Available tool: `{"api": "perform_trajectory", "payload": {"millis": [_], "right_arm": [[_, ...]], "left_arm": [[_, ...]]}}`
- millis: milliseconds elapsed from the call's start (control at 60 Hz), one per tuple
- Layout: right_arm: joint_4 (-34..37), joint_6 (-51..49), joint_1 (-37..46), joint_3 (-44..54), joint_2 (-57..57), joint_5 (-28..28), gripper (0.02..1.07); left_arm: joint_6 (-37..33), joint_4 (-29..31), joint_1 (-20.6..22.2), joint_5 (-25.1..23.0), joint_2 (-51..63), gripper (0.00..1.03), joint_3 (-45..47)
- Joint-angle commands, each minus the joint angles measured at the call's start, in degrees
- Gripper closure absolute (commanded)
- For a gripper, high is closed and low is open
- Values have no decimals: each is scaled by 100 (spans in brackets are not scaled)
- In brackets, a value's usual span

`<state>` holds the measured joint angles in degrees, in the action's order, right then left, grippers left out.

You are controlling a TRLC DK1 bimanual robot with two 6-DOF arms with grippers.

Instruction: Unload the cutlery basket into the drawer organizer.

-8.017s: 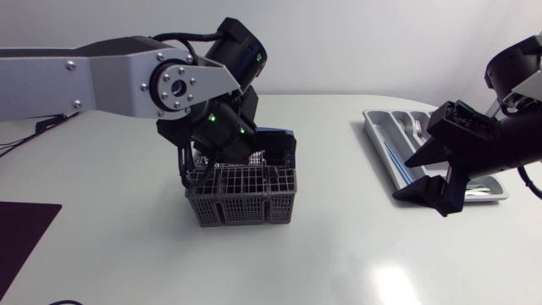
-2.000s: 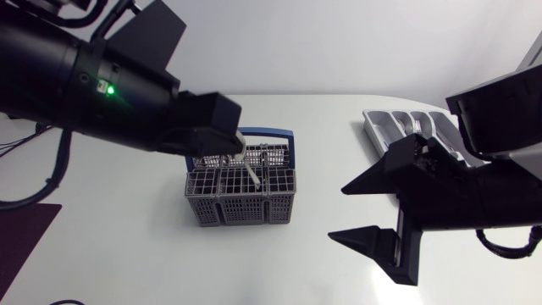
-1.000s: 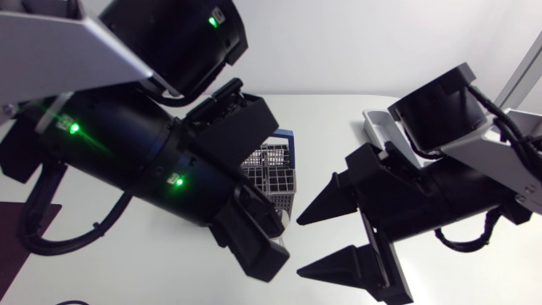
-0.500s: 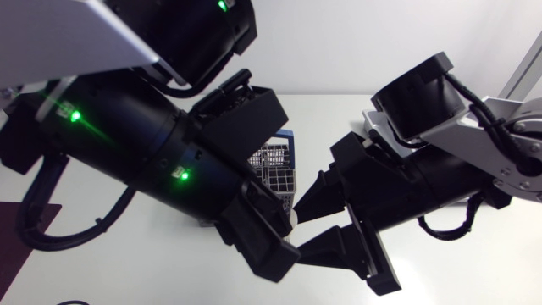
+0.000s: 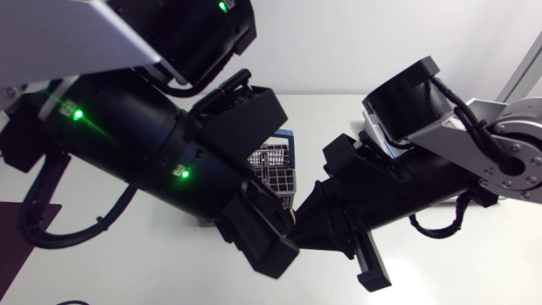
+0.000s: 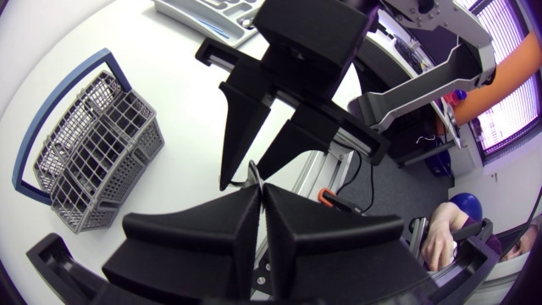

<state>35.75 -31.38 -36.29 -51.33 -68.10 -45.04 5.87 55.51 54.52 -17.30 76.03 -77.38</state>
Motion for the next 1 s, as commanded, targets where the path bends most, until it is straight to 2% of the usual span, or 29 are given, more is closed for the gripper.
{"api": "perform_trajectory", "payload": {"millis": [0, 67, 100, 200, 333, 433, 533, 717, 983], "right_arm": [[-33, -44, -27, -35, -99, -40, 102], [-15, -35, -27, -17, -90, -40, 102], [-15, -35, -27, -9, -81, -40, 102], [-6, -26, -27, 0, -64, -40, 102], [2, 9, -18, 27, -55, 4, 102], [11, 35, 8, 62, -28, 39, 102], [46, 44, 52, 88, -2, 83, 102], [169, 35, 298, 141, 68, 276, 102], [398, -150, 1230, 79, 235, 628, 102]], "left_arm": [[-121, 48, -73, -63, 70, 91, -145], [-103, 66, -100, -63, 52, 69, -145], [-95, 74, -126, -63, 44, 62, -145], [-33, 83, -223, -72, 17, 48, -154], [81, 92, -319, -72, -9, 20, -198], [248, 92, -530, -72, -9, 9, -312], [424, 74, -838, -72, 0, 5, -383], [960, -5, -1383, -72, 87, 5, -541], [1426, 171, -2271, 7, 246, 5, -690]]}}
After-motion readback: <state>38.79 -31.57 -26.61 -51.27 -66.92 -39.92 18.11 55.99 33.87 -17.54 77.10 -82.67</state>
